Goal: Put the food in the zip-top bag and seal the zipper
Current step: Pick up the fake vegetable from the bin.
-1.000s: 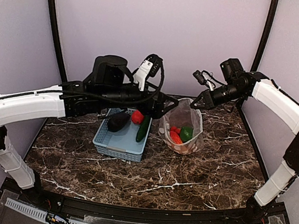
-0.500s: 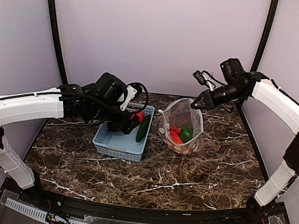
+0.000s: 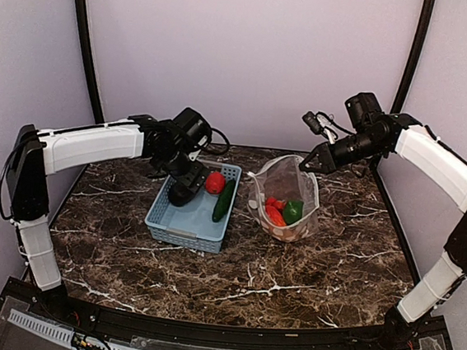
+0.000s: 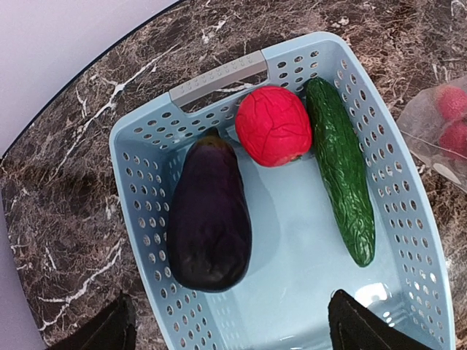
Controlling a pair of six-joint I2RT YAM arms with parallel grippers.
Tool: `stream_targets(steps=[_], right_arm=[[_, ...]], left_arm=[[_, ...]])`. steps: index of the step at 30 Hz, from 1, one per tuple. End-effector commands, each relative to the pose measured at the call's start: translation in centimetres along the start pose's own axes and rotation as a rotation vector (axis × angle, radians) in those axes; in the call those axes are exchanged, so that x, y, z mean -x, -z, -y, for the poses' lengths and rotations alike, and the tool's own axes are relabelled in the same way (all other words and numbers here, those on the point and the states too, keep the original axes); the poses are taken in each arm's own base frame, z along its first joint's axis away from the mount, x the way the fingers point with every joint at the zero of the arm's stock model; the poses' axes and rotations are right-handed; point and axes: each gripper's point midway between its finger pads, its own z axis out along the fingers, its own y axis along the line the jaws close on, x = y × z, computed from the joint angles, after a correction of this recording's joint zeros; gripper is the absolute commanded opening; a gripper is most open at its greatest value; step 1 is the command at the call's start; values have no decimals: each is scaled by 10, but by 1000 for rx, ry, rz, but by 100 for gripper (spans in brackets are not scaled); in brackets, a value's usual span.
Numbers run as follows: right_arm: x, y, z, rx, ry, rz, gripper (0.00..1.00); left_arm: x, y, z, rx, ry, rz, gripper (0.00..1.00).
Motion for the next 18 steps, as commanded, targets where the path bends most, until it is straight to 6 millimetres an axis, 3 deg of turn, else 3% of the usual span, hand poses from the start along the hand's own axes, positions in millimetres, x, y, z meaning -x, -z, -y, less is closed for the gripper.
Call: stream_targets(steps=[1, 7, 12, 18], right_arm=[[2, 11, -4, -22, 32, 25, 0], [1, 11, -5, -20, 34, 26, 0], [2, 11, -6, -16, 35, 28, 0], [-2, 12, -7, -14, 32, 23, 0]], left_arm=[[4, -9, -6, 18, -48, -47, 90], [14, -33, -3, -5, -84, -84, 84], [-1, -57, -7, 13, -123, -184, 82], [-18, -68, -19, 36, -128, -242, 82]])
